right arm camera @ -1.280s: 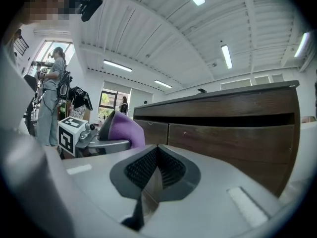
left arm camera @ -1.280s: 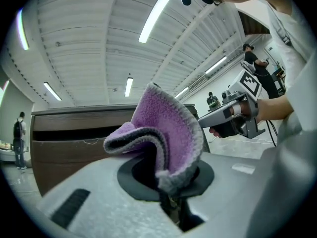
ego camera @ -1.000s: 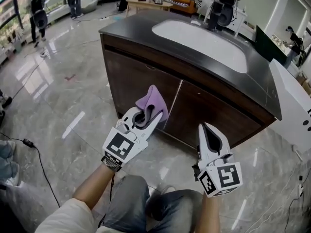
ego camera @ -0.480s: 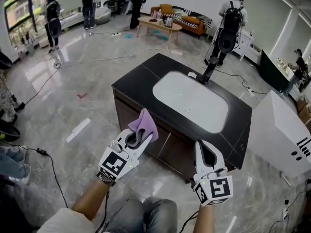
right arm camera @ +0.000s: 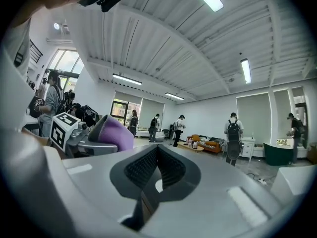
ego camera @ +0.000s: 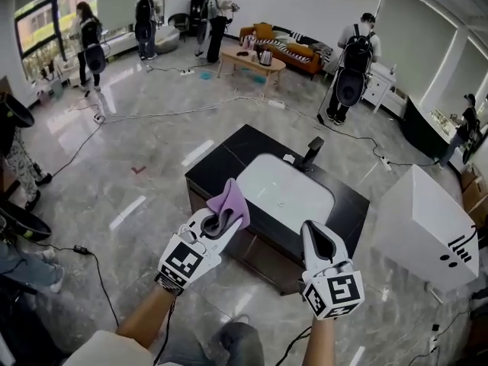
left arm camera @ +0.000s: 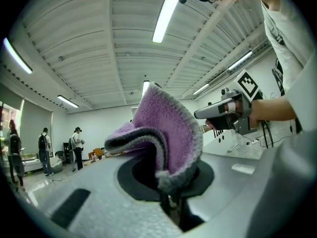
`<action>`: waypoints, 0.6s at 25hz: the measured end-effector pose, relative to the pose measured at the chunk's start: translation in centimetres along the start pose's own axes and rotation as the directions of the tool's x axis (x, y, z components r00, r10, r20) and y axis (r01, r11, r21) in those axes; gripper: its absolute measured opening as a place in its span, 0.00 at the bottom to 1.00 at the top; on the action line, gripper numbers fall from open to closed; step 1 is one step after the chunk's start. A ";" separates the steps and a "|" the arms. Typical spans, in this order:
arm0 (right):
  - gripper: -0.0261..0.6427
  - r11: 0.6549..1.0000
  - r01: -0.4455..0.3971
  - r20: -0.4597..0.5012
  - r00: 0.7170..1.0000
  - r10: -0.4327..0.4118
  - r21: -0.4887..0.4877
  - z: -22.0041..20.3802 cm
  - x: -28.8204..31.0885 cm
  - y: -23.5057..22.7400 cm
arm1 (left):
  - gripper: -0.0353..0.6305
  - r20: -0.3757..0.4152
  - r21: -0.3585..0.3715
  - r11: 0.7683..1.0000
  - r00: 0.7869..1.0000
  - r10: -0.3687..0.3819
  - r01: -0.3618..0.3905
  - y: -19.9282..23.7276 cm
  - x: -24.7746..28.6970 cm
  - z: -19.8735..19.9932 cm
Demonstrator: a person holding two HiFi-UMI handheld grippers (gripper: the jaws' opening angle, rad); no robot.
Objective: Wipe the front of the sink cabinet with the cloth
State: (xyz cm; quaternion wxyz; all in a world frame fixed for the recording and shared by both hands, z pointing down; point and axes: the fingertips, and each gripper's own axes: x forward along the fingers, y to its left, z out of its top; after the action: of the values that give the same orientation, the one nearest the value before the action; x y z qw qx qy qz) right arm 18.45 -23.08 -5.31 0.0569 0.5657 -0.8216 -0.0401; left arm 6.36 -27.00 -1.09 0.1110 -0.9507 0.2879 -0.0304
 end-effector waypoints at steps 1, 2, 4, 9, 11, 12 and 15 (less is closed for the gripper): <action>0.05 1.000 -0.003 -0.005 1.000 0.003 -0.002 1.1 -0.2 0.1 | 0.12 0.005 -0.003 1.000 1.000 0.005 -0.005 0.2 -0.3 1.3; 0.05 1.000 -0.006 -0.008 1.000 0.006 -0.004 2.2 -0.4 0.3 | 0.12 0.010 -0.004 1.000 1.000 0.011 -0.011 0.4 -0.7 2.5; 0.05 1.000 -0.010 -0.010 1.000 0.010 -0.002 4.3 -0.9 1.1 | 0.12 0.016 -0.004 1.000 1.000 0.016 -0.016 0.5 -1.6 4.8; 0.05 1.000 -0.020 -0.018 1.000 0.020 -0.009 8.7 -3.6 5.0 | 0.12 0.015 -0.001 1.000 1.000 0.012 -0.012 -0.2 -5.7 9.2; 0.05 1.000 -0.024 -0.017 1.000 0.024 -0.016 9.8 -5.0 6.9 | 0.12 0.013 0.004 1.000 1.000 0.008 -0.009 -0.9 -7.4 10.2; 0.05 0.999 -0.027 -0.012 1.000 0.027 -0.016 10.3 -5.6 7.8 | 0.12 0.014 0.008 1.000 1.000 0.007 -0.008 -1.2 -8.3 10.7; 0.05 0.999 -0.035 -0.002 0.999 0.035 -0.019 11.7 -7.3 10.1 | 0.12 0.021 0.011 1.000 1.000 0.010 -0.011 -2.0 -10.8 12.3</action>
State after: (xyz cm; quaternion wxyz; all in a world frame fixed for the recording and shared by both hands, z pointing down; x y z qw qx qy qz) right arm 10.01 -12.65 -15.94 0.0637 0.5506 -0.8310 -0.0464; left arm -0.02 -17.02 -12.53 0.1195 -0.9488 0.2916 -0.0216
